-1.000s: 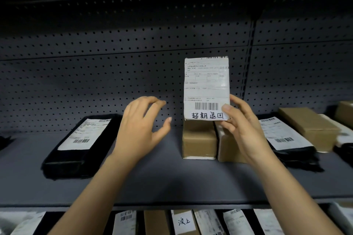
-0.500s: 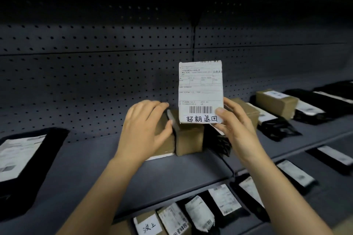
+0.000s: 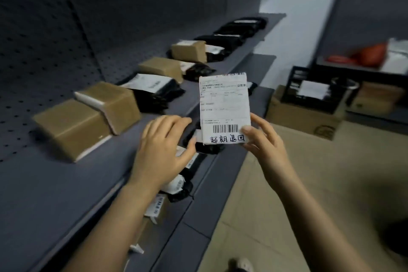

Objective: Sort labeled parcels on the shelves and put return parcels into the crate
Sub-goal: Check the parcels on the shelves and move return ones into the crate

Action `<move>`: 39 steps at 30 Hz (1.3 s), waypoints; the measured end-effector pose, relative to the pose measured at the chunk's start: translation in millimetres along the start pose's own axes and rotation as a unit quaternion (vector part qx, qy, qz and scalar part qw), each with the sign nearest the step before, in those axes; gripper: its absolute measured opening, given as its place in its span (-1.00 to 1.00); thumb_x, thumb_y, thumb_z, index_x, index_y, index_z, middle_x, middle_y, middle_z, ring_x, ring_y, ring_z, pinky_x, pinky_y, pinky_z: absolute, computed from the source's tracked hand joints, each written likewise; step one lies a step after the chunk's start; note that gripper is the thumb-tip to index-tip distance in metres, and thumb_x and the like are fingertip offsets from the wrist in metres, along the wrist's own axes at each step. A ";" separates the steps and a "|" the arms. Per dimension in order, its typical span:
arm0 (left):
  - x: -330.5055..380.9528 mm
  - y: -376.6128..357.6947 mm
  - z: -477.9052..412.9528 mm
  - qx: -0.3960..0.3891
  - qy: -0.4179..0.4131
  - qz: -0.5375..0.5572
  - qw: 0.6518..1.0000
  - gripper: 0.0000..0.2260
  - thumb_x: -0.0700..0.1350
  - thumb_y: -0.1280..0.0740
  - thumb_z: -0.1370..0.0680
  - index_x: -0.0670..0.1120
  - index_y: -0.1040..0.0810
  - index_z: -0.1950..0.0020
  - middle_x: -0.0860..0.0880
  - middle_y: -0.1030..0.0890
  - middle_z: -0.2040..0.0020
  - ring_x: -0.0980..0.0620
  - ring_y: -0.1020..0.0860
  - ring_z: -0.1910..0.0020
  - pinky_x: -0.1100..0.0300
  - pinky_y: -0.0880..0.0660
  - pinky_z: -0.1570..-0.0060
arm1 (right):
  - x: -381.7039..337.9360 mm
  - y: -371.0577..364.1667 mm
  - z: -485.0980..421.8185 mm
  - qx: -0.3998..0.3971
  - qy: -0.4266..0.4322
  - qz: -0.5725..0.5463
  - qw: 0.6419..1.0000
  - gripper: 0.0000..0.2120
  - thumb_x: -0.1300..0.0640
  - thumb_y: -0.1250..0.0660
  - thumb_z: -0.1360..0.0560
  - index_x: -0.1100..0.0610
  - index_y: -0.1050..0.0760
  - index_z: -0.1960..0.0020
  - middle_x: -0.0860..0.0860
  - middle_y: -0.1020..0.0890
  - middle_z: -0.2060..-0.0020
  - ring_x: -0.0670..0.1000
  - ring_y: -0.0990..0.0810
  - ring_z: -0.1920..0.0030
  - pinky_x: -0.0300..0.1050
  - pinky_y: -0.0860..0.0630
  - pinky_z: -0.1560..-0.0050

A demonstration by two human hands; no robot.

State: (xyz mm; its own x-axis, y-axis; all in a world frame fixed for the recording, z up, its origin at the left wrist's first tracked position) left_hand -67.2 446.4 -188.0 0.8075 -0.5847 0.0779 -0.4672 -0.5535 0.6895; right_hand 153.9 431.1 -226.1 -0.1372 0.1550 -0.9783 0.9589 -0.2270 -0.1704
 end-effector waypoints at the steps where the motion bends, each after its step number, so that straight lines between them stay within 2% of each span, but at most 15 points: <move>1: 12.9 -13.5 1.5 -0.016 -0.013 0.019 1.000 -0.66 0.00 -0.28 -0.51 -0.16 -0.56 -0.19 -0.09 -0.57 -0.08 -0.08 -0.48 -0.11 0.06 -0.33 -0.15 | 4.7 20.4 10.8 0.033 -0.011 0.003 0.999 -0.51 -0.02 -0.39 -0.38 0.01 -0.51 -0.30 -0.07 -0.71 -0.01 -0.05 -0.66 -0.07 -0.07 -0.57 -0.10; 4: 52.9 -53.1 4.5 -0.070 -0.051 0.058 0.995 -0.65 0.02 -0.25 -0.52 -0.14 -0.55 -0.20 -0.07 -0.57 -0.08 -0.07 -0.46 -0.13 0.06 -0.33 -0.16 | 16.4 80.6 40.0 0.121 -0.043 -0.004 0.992 -0.57 0.07 -0.42 -0.48 0.05 -0.50 -0.33 -0.02 -0.70 -0.04 -0.02 -0.65 -0.08 -0.06 -0.56 -0.10; 6: 82.3 -76.4 4.3 -0.094 -0.076 0.085 0.989 -0.65 0.03 -0.24 -0.51 -0.13 -0.55 -0.20 -0.07 -0.57 -0.08 -0.05 -0.44 -0.12 0.08 -0.31 -0.16 | 21.7 118.8 55.2 0.170 -0.058 -0.010 0.984 -0.61 0.11 -0.36 -0.53 0.06 -0.48 -0.35 0.01 -0.68 -0.08 0.03 -0.64 -0.10 -0.07 -0.57 -0.10; 9: 130.2 -107.9 1.0 -0.113 -0.108 0.121 0.980 -0.65 0.02 -0.25 -0.50 -0.14 -0.56 -0.19 -0.07 -0.57 -0.06 -0.04 -0.44 -0.11 0.11 -0.28 -0.18 | 26.5 170.1 71.8 0.218 -0.069 -0.014 0.973 -0.60 0.08 -0.38 -0.52 0.05 -0.48 -0.35 0.04 -0.67 -0.12 0.07 -0.63 -0.15 -0.03 -0.56 -0.15; 12: 177.7 -142.2 -7.6 -0.131 -0.126 0.148 0.972 -0.65 0.02 -0.25 -0.48 -0.14 -0.56 -0.16 -0.06 -0.57 -0.04 -0.03 -0.44 -0.09 0.11 -0.29 -0.14 | 29.5 218.0 80.3 0.256 -0.082 -0.017 0.963 -0.49 -0.01 -0.43 -0.42 0.04 -0.48 -0.34 0.03 -0.67 -0.12 0.06 -0.64 -0.14 -0.04 -0.57 -0.14; 16: 234.9 -191.7 -23.9 -0.154 -0.131 0.174 0.964 -0.65 0.03 -0.24 -0.47 -0.13 -0.56 -0.15 -0.05 -0.57 -0.05 -0.02 -0.43 -0.09 0.10 -0.30 -0.14 | 31.1 284.6 81.7 0.304 -0.090 -0.029 0.948 -0.60 0.11 -0.38 -0.51 0.08 -0.48 -0.34 0.06 -0.66 -0.14 0.06 -0.64 -0.12 -0.06 -0.58 -0.12; 20: 283.6 -238.7 -41.8 -0.180 -0.138 0.180 0.957 -0.65 0.02 -0.22 -0.47 -0.13 -0.56 -0.15 -0.05 -0.57 -0.02 0.00 -0.41 -0.07 0.13 -0.27 -0.12 | 32.6 346.0 66.8 0.321 -0.104 -0.020 0.941 -0.59 0.09 -0.41 -0.49 0.05 -0.49 -0.33 0.03 -0.67 -0.10 0.04 -0.65 -0.11 -0.03 -0.56 -0.16; 22: 301.0 -259.6 -51.1 -0.198 -0.132 0.176 0.955 -0.65 0.03 -0.21 -0.48 -0.11 -0.56 -0.16 -0.03 -0.57 -0.03 0.00 -0.43 -0.07 0.15 -0.27 -0.13 | 33.2 370.9 54.4 0.326 -0.107 -0.015 0.939 -0.61 0.12 -0.37 -0.51 0.06 -0.49 -0.33 0.03 -0.67 -0.08 -0.03 -0.66 -0.02 -0.05 -0.56 -0.14; 27: 326.1 -301.8 -78.4 -0.219 -0.124 0.174 0.952 -0.65 0.04 -0.22 -0.48 -0.10 -0.55 -0.17 -0.03 -0.56 -0.04 -0.02 -0.45 -0.08 0.14 -0.27 -0.12 | 41.0 410.7 20.3 0.326 -0.120 -0.032 0.937 -0.62 0.13 -0.37 -0.52 0.07 -0.49 -0.33 0.03 -0.68 -0.07 -0.08 -0.66 0.02 -0.08 -0.57 -0.11; 32: 327.6 -344.9 -116.1 -0.222 -0.118 0.170 0.953 -0.65 0.04 -0.22 -0.47 -0.09 -0.55 -0.16 -0.02 -0.56 -0.04 -0.01 -0.44 -0.07 0.15 -0.28 -0.13 | 57.4 434.5 -33.4 0.313 -0.141 -0.035 0.939 -0.55 0.06 -0.41 -0.49 0.07 -0.46 -0.36 0.08 -0.66 -0.12 -0.03 -0.66 0.02 -0.09 -0.58 -0.09; 35: 322.8 -375.3 -144.2 -0.218 -0.124 0.170 0.953 -0.65 0.05 -0.21 -0.47 -0.08 -0.54 -0.16 -0.01 -0.56 -0.04 0.00 -0.45 -0.07 0.14 -0.29 -0.13 | 63.2 444.0 -75.1 0.306 -0.144 -0.033 0.940 -0.44 -0.04 -0.44 -0.39 0.05 -0.47 -0.36 0.06 -0.67 -0.10 -0.04 -0.66 0.02 -0.12 -0.57 -0.04; 39: 305.0 -431.4 -197.5 -0.209 -0.124 0.178 0.954 -0.66 0.04 -0.22 -0.48 -0.09 -0.54 -0.15 -0.01 -0.56 -0.04 -0.02 -0.46 -0.07 0.14 -0.28 -0.13 | 70.9 456.3 -148.8 0.318 -0.140 -0.034 0.937 -0.53 0.03 -0.43 -0.46 0.05 -0.48 -0.35 0.08 -0.67 -0.10 -0.06 -0.65 0.06 -0.15 -0.54 0.00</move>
State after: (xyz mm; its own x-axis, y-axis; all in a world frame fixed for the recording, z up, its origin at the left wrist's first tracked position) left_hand 451.8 624.0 -319.5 0.4913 -0.8419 0.2233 -0.4698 -0.0402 0.8819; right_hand 618.7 481.5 -355.8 -0.3373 -0.0477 -0.9402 0.6163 -0.7661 -0.1822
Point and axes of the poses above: each hand's wrist, its own z-axis away from the middle knuckle, its own y-axis out of the back of the hand, x = y × z, the point moved 4 cm from there along -z, towards the middle knuckle
